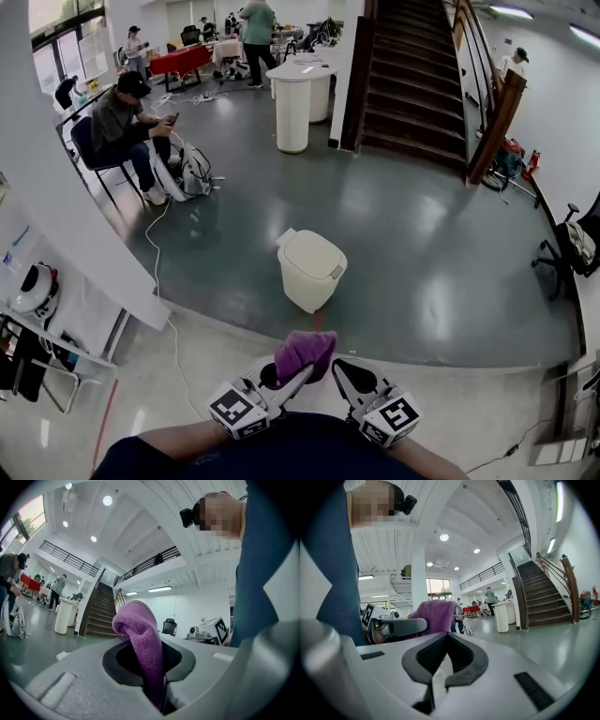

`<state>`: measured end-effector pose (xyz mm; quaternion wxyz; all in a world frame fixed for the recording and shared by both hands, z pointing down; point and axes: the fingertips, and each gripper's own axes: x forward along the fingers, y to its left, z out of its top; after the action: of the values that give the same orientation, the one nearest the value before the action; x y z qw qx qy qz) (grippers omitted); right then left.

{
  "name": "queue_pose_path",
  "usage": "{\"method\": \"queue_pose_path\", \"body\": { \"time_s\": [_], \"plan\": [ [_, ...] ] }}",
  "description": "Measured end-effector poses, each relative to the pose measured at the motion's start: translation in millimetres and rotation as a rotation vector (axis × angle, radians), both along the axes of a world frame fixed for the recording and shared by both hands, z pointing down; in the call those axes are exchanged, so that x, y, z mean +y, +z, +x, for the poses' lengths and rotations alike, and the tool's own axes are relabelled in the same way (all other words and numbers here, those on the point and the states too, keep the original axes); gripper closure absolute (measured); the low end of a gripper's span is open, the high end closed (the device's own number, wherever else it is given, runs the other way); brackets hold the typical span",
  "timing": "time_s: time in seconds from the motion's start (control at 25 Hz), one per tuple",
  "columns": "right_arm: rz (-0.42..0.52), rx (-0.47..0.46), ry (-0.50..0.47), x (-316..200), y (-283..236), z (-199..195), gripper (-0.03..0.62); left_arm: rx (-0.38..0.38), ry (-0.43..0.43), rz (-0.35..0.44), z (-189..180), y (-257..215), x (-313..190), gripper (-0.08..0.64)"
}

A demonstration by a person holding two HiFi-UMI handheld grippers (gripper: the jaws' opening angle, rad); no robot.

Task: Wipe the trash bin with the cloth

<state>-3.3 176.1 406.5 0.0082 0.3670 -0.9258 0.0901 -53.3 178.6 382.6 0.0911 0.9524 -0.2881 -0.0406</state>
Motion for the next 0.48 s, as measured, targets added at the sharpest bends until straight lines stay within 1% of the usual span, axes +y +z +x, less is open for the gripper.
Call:
{"method": "queue_pose_path", "body": {
  "time_s": [0.2, 0.32, 0.48],
  "plan": [
    [-0.025, 0.009, 0.054, -78.6, 0.8, -26.3, 0.581, 0.05, 0.033, -0.01, -33.3, 0.6, -81.3, 0.502],
    [-0.031, 0.009, 0.091, -118.7, -2.5, -40.3, 0.581, 0.055, 0.048, -0.03, -52.7, -2.4, -124.1, 0.502],
    [-0.032, 0.004, 0.136, -162.8, -5.6, -52.7, 0.582, 0.046, 0.092, -0.041, -65.5, -2.3, -164.6, 0.502]
  ]
}}
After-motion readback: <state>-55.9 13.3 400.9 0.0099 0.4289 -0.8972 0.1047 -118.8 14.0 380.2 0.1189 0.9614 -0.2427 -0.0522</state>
